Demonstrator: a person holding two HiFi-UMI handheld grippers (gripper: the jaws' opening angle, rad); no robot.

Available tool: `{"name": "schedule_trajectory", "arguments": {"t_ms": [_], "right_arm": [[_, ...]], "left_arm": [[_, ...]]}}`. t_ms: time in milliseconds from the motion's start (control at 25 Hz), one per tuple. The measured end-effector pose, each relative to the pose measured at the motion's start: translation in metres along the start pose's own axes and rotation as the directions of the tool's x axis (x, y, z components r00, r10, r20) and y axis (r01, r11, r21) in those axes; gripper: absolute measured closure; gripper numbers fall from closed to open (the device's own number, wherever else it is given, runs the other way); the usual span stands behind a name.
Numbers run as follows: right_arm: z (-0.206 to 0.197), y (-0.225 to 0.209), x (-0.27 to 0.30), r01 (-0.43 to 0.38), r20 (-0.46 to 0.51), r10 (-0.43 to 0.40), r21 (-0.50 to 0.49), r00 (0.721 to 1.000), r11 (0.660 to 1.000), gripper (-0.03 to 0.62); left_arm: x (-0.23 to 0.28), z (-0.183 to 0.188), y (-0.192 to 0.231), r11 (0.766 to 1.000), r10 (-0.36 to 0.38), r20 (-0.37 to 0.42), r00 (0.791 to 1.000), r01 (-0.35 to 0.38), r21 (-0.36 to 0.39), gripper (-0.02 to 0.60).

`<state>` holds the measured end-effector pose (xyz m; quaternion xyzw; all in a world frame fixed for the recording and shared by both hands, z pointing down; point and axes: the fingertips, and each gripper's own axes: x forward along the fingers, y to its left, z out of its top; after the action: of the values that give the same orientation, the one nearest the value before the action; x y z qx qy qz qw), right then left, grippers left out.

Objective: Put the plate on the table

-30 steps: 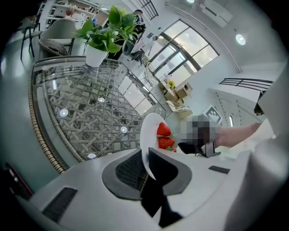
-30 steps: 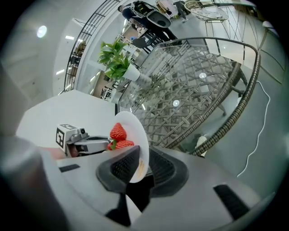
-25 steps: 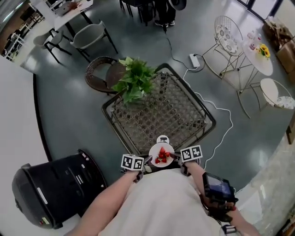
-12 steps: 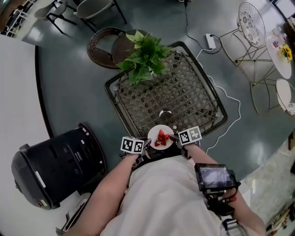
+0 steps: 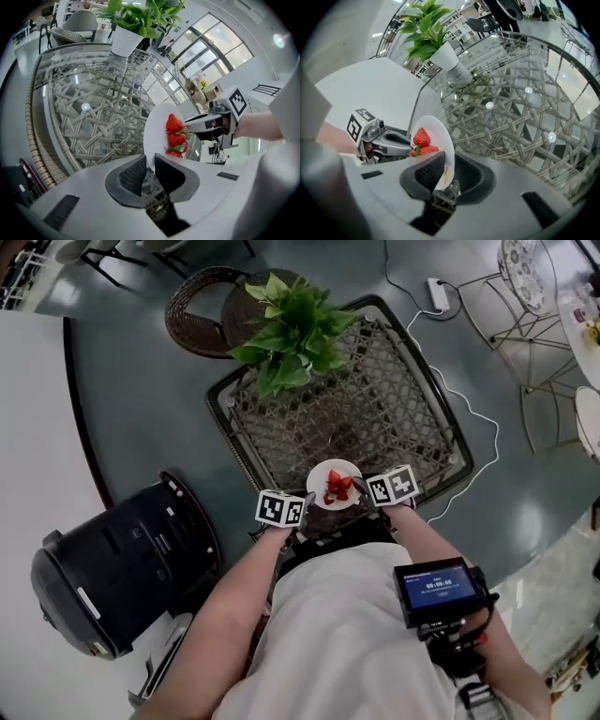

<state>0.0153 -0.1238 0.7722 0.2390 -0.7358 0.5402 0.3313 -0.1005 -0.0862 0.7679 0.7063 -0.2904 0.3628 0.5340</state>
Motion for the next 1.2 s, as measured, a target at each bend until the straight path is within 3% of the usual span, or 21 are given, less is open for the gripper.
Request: {"name": "schedule_trajectory", "arguments": {"t_ms": [200, 320, 600, 760, 920, 1040, 1200], "right_arm": [[0.019, -0.028, -0.011, 0.069, 0.05, -0.068, -0.01, 0.996, 0.998, 0.547], [0.027, -0.034, -0.015, 0.114, 0.057, -0.109, -0.086, 0.992, 0.99, 0.545], [0.028, -0.033, -0.011, 0.224, 0.089, -0.207, -0.291, 0.974, 0.93, 0.52], [0.025, -0.031, -0.012, 0.249, 0.077, -0.237, -0.354, 0.968, 0.902, 0.503], [0.024, -0.03, -0.014, 0.253, 0.095, -0.234, -0.372, 0.968, 0.893, 0.503], [0.03, -0.035, -0.021, 0.271, 0.131, -0.238, -0.384, 0.962, 0.883, 0.503], [0.029, -0.043, -0.029, 0.278, 0.17, -0.233, -0.322, 0.957, 0.905, 0.503]], "left_arm": [[0.016, 0.033, -0.006, 0.996, 0.016, -0.048, 0.999, -0.012, 0.085, 0.541], [0.022, 0.043, -0.007, 0.989, 0.041, -0.085, 0.996, -0.028, 0.142, 0.529], [0.026, 0.041, -0.002, 0.976, 0.156, -0.157, 0.975, -0.128, 0.177, 0.506], [0.024, 0.041, -0.002, 0.965, 0.198, -0.148, 0.969, -0.166, 0.204, 0.499], [0.016, 0.037, 0.002, 0.955, 0.223, -0.124, 0.967, -0.191, 0.225, 0.485], [0.006, 0.03, 0.011, 0.935, 0.275, -0.127, 0.953, -0.234, 0.266, 0.469], [-0.007, 0.001, 0.024, 0.922, 0.31, -0.153, 0.938, -0.258, 0.288, 0.469]]}}
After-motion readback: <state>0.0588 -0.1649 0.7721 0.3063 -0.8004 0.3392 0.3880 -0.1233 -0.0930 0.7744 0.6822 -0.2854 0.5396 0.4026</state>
